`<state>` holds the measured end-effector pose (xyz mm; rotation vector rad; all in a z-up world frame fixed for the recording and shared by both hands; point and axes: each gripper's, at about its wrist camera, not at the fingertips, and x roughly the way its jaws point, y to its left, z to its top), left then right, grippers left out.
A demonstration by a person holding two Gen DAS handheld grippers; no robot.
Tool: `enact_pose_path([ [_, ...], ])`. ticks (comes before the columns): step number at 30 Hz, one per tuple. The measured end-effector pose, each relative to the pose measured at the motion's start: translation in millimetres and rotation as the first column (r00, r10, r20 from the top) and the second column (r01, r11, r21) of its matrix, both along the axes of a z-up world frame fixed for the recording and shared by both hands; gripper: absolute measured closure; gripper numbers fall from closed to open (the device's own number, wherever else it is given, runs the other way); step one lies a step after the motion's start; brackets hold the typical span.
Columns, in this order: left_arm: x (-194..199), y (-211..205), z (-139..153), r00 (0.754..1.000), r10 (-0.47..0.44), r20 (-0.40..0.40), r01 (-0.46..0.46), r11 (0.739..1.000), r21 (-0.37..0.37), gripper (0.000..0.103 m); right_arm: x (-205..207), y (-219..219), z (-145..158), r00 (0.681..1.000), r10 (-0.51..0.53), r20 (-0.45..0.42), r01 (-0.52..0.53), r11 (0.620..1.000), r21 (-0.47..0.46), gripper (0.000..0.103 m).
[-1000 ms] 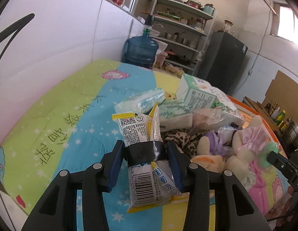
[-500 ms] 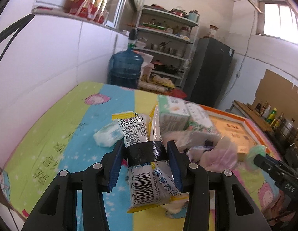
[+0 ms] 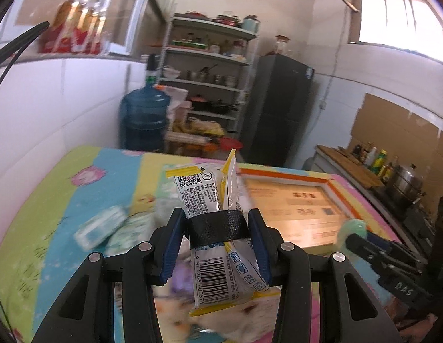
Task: Organize soft objects
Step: 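Carry the snack bar and green sponge into the orange box and release both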
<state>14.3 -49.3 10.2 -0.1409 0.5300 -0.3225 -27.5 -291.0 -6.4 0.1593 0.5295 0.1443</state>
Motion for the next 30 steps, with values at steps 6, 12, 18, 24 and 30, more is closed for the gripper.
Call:
enact_pose_path([
  [6,2.8,-53.0,11.3,0.996,-0.089,0.025,0.089,0.996,0.020,0.056,1.3,-32.0,5.8,0.998,-0.054,0.022,0.054,0.999,0.005,0.058],
  [12,13.0,-97.9,12.7,0.990,-0.139,0.016,0.138,0.989,0.050,0.058,3.8,-63.3,7.3,0.995,-0.099,0.024,0.098,0.995,0.016,0.058],
  [18,26.7,-132.3,5.8,0.988,-0.155,0.006,0.154,0.985,0.071,0.058,9.8,-93.5,4.7,0.992,-0.126,0.026,0.125,0.992,0.027,0.058],
  [24,57.4,-161.3,-16.0,0.984,-0.165,-0.066,0.171,0.981,0.087,0.059,22.2,-116.7,-4.5,0.992,-0.128,0.013,0.127,0.991,0.050,0.058],
  [30,79.2,-184.7,-34.9,0.979,-0.164,-0.117,0.178,0.976,0.125,0.059,42.3,-134.0,-19.3,0.992,-0.118,-0.034,0.120,0.990,0.068,0.058],
])
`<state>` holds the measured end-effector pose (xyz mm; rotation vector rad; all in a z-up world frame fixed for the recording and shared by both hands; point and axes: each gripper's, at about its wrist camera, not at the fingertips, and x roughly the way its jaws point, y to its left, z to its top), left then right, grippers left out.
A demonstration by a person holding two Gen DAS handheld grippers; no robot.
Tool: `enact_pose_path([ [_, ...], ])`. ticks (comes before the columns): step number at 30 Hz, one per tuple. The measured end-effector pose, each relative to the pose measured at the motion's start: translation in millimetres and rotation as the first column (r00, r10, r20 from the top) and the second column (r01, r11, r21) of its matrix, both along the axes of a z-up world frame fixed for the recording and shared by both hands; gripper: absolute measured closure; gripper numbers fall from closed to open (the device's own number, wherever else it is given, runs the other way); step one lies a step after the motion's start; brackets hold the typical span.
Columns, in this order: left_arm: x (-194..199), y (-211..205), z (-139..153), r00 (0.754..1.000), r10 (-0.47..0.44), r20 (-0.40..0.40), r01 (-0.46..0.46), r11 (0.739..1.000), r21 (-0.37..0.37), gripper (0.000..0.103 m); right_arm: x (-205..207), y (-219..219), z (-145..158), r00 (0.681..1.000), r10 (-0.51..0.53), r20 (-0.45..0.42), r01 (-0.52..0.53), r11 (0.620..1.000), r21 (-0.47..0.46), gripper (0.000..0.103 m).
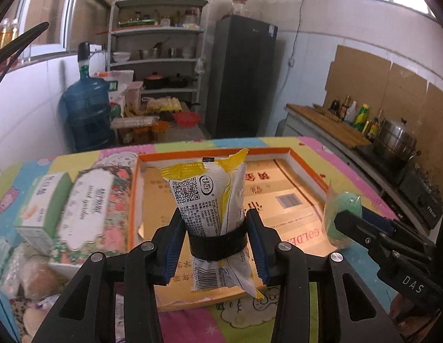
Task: Organize soft objects
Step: 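Carry the snack bar and green sponge into the orange box and release both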
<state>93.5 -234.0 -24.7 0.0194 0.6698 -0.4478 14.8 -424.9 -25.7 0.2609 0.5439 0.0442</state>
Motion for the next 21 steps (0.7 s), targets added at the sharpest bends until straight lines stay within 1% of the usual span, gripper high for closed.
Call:
enact_pose_path([
  [5,14.6,-13.2,-14.3,0.999,0.010,-0.038,-0.009,1.000,0.018,0.059,18.1,-7.6,-12.2,0.999,0.016,-0.040,-0.016,1.000,-0.003,0.058],
  [13,32.1,-23.5,-32.6,0.997,0.016,-0.081,-0.013,0.999,0.037,0.059,34.5,-13.8,-25.4,0.997,0.020,-0.077,-0.021,1.000,-0.005,0.058],
  [19,44.8,-29.1,-51.6,0.987,0.013,-0.160,-0.007,0.999,0.039,0.059,41.1,-17.5,-31.5,0.996,0.023,-0.089,-0.023,1.000,0.007,0.058],
  [21,45.8,-30.5,-52.9,0.988,0.009,-0.153,-0.004,0.999,0.035,0.058,43.1,-16.8,-31.4,0.996,0.024,-0.090,-0.024,1.000,0.001,0.057],
])
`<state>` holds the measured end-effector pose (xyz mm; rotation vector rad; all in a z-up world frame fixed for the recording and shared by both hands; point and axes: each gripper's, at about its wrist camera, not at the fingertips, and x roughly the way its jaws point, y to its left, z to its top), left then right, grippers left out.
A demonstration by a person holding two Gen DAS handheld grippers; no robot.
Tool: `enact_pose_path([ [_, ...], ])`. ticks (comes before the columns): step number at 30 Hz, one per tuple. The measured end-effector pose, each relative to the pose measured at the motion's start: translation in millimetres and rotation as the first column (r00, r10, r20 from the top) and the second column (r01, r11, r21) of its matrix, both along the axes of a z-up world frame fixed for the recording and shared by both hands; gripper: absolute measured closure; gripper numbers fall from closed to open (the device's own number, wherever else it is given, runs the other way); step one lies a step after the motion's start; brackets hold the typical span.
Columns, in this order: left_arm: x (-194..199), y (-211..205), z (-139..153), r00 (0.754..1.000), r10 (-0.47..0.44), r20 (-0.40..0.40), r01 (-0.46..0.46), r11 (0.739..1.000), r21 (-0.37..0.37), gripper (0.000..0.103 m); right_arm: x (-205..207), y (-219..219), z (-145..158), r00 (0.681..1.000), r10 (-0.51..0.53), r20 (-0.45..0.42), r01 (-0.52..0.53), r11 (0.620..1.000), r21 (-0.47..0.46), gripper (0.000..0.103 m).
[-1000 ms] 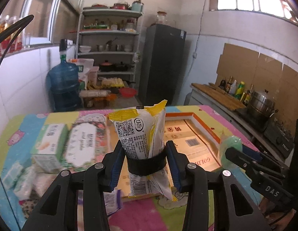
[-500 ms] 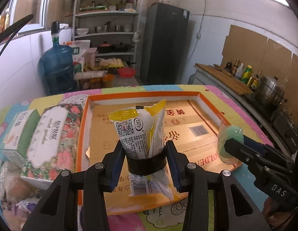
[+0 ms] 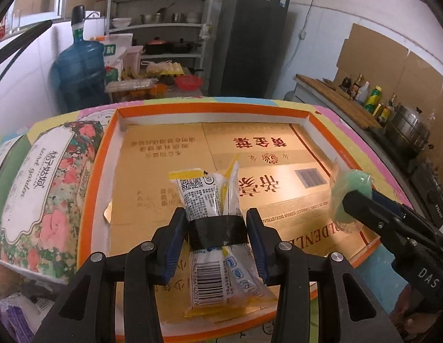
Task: Organize soft objects
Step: 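Carry the snack bar and green sponge into the orange box and release both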
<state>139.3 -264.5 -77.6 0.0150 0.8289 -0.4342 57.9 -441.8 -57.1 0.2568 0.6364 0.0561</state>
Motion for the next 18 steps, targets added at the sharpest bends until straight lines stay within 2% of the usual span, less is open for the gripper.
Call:
enact_pose_path([
  [2,0.2,-1.8,0.0,1.000,-0.007,0.003,0.007,1.000,0.001,0.055,3.4,1.2,-0.4,1.000,0.003,-0.006,-0.003,1.000,-0.007,0.057],
  [9,-3.9,0.3,6.6,0.998,0.009,0.058,-0.008,1.000,-0.015,0.027,8.0,5.3,0.0,1.000,0.001,-0.015,-0.002,1.000,-0.028,0.054],
  [11,-6.7,1.2,10.9,0.996,0.011,0.087,-0.010,1.000,-0.009,0.027,8.0,5.5,0.1,1.000,-0.003,-0.016,0.003,1.000,-0.028,0.047],
  [18,-16.5,3.0,21.9,0.990,0.010,0.138,-0.014,0.999,0.033,0.027,6.3,6.5,0.5,1.000,-0.002,-0.010,0.002,1.000,-0.012,0.045],
])
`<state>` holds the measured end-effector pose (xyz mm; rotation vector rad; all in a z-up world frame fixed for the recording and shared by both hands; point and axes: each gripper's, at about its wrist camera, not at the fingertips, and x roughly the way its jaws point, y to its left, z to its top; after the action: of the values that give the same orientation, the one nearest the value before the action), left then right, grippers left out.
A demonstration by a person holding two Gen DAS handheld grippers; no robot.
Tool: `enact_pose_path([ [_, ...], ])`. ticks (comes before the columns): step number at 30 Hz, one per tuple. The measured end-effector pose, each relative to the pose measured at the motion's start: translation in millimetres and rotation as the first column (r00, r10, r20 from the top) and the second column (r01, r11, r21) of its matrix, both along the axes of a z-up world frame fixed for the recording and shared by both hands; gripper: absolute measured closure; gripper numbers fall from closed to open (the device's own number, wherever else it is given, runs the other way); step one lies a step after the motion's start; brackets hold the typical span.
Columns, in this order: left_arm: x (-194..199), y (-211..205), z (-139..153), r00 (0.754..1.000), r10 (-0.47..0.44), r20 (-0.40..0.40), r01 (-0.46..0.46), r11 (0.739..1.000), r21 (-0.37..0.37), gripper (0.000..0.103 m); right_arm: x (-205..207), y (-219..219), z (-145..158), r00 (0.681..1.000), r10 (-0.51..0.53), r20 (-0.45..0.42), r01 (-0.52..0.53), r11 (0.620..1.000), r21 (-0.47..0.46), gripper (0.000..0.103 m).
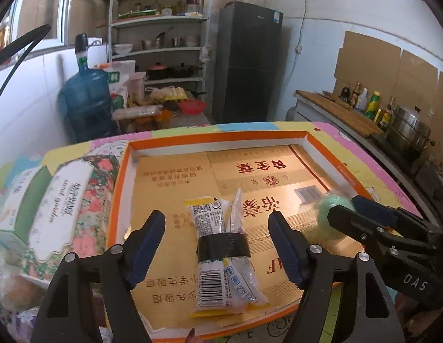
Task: Organize soft objects
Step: 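Carry the snack bar and green sponge into the orange box and release both, then withdraw both grippers from the box back toward the plush toys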
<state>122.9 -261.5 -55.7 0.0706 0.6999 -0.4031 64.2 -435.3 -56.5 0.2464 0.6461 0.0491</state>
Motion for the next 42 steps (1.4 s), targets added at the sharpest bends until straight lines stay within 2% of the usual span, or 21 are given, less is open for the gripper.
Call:
enact_pose_path([
  [12,-18.0,13.6,16.0,0.999,0.014,0.047,-0.015,1.000,0.026,0.027,-11.0,6.6,9.0,1.000,-0.003,0.019,0.003,1.000,0.003,0.045],
  [26,-40.7,46.5,37.1,0.996,0.040,0.077,-0.039,0.999,-0.015,0.027,-28.6,29.9,28.1,0.999,0.007,0.047,-0.006,1.000,-0.026,0.045],
  [42,-64.1,101.1,48.9,0.991,0.096,0.092,-0.092,0.995,-0.046,0.027,-47.9,78.8,49.3,0.996,0.046,0.079,-0.040,0.996,-0.081,0.045],
])
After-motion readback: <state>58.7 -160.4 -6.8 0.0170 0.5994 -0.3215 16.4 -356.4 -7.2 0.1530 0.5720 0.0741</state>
